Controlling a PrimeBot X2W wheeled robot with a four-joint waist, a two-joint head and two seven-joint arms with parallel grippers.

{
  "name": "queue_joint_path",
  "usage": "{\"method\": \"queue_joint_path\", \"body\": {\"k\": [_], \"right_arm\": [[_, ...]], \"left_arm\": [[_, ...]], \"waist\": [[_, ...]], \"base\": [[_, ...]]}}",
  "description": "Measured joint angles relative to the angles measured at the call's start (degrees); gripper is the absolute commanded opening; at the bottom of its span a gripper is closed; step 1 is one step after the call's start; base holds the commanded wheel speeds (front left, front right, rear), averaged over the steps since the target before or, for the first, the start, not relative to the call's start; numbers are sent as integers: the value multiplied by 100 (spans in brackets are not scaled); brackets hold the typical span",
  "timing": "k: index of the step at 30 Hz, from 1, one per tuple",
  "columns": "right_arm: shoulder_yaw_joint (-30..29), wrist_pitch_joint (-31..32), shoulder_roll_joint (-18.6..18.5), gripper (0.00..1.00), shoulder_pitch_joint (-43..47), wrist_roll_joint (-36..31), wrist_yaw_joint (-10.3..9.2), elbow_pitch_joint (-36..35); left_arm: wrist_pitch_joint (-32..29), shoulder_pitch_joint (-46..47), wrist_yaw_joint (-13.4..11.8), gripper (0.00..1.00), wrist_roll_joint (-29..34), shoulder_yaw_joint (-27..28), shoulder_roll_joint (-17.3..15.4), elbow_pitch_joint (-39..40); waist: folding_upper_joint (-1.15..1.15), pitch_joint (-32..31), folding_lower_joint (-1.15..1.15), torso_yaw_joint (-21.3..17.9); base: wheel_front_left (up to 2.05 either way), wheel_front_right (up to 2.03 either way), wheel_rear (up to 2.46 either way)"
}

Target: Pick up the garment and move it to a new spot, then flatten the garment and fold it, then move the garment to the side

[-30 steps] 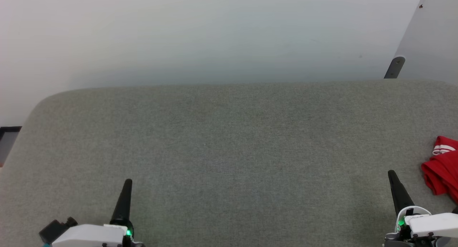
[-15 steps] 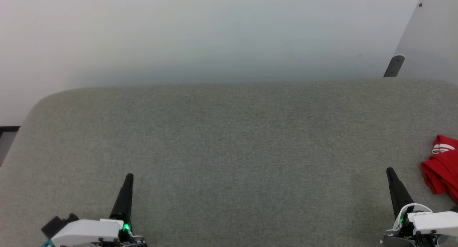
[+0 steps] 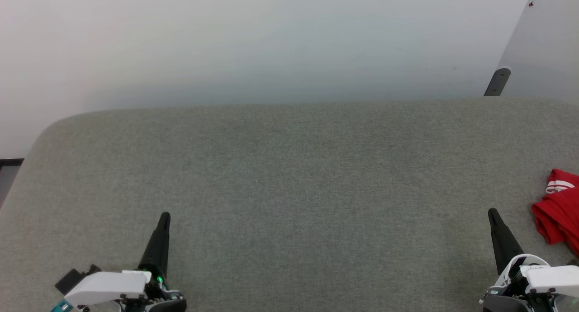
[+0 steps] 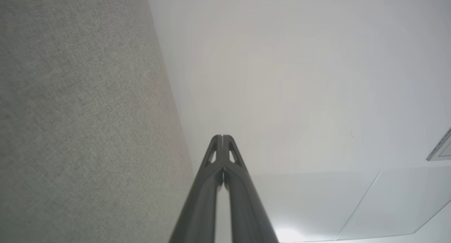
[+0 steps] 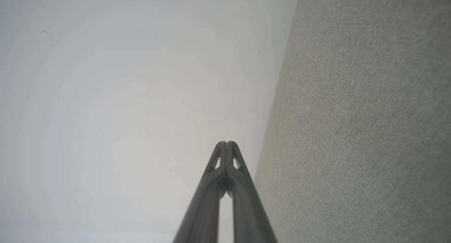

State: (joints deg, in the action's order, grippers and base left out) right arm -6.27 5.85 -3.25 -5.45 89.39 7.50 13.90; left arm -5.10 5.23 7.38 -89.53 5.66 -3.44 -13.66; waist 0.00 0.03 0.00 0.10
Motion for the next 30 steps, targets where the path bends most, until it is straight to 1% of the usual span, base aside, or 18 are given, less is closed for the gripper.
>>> {"method": "queue_joint_path", "body": {"k": [9, 30], "right_arm": [[-35, 73, 27, 0, -25, 272, 1, 12], [-36, 73, 31, 0, -71, 289, 0, 14]], "left_arm": [[-92, 71, 0, 0, -324, 12, 3, -37], [-100, 73, 0, 0, -327, 30, 13, -41]], "waist": [[0, 15, 0, -10], [0, 15, 0, -10]], "base": [[0, 0, 0], [0, 0, 0]]}}
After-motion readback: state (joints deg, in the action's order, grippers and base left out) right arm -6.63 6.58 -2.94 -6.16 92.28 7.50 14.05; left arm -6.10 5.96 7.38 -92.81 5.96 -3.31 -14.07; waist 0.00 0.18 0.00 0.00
